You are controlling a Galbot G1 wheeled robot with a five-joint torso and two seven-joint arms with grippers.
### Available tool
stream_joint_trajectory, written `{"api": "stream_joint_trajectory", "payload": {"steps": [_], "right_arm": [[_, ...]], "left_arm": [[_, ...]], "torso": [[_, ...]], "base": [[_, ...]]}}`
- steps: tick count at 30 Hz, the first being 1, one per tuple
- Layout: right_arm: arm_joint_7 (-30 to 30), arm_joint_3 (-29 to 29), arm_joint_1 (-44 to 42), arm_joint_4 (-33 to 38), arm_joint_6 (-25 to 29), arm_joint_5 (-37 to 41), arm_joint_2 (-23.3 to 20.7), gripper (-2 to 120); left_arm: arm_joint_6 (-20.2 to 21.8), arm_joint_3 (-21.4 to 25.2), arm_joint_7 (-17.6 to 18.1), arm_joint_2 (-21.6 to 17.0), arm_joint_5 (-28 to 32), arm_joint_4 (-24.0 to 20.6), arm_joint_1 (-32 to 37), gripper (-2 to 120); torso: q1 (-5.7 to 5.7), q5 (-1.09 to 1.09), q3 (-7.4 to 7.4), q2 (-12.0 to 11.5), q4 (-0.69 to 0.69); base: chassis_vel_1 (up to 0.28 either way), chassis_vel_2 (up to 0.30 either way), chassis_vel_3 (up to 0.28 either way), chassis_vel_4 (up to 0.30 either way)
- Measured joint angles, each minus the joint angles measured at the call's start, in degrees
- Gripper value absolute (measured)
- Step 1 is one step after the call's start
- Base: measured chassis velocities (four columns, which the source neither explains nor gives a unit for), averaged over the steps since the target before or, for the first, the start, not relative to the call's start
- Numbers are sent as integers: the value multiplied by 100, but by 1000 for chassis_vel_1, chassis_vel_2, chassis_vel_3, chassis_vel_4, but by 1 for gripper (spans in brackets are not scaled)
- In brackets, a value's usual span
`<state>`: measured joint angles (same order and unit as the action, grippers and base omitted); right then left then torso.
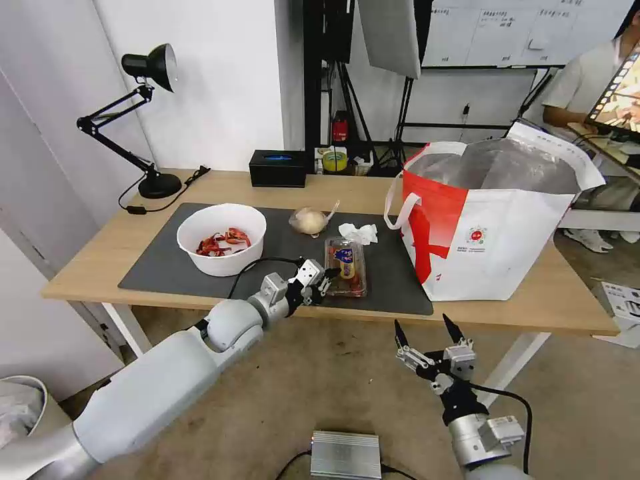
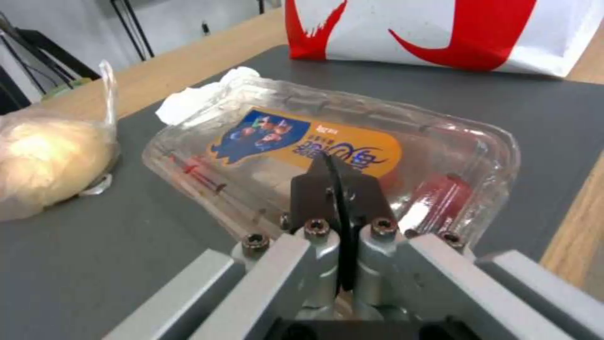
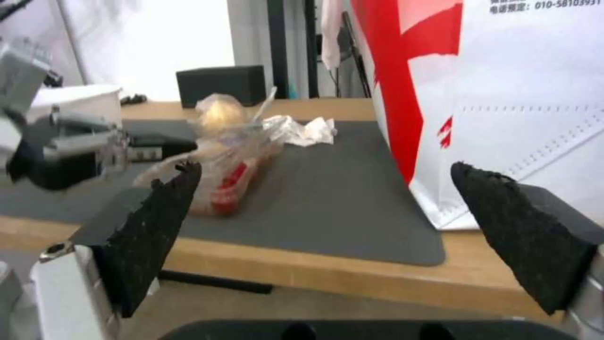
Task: Pick up the trash from the table and place it into the takeout bag.
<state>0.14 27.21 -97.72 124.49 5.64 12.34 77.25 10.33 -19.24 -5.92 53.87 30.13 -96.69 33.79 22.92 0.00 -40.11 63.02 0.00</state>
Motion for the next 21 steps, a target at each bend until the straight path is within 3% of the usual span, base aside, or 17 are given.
{"api": "stream_joint_trajectory", "payload": {"steps": [5, 21], "right_arm": [[121, 78, 90, 169, -270, 573, -135, 100], [1002, 98, 1006, 473, -1178, 4045, -507, 100]], "left_arm": [[-7, -172, 1, 41, 6, 60, -135, 0], [-22, -204, 13, -54, 49, -7, -137, 0]], "torso": [[0, 0, 0, 0, 0], [0, 0, 0, 1, 0]], "base": [[0, 0, 0, 0], [0, 0, 0, 0]]}}
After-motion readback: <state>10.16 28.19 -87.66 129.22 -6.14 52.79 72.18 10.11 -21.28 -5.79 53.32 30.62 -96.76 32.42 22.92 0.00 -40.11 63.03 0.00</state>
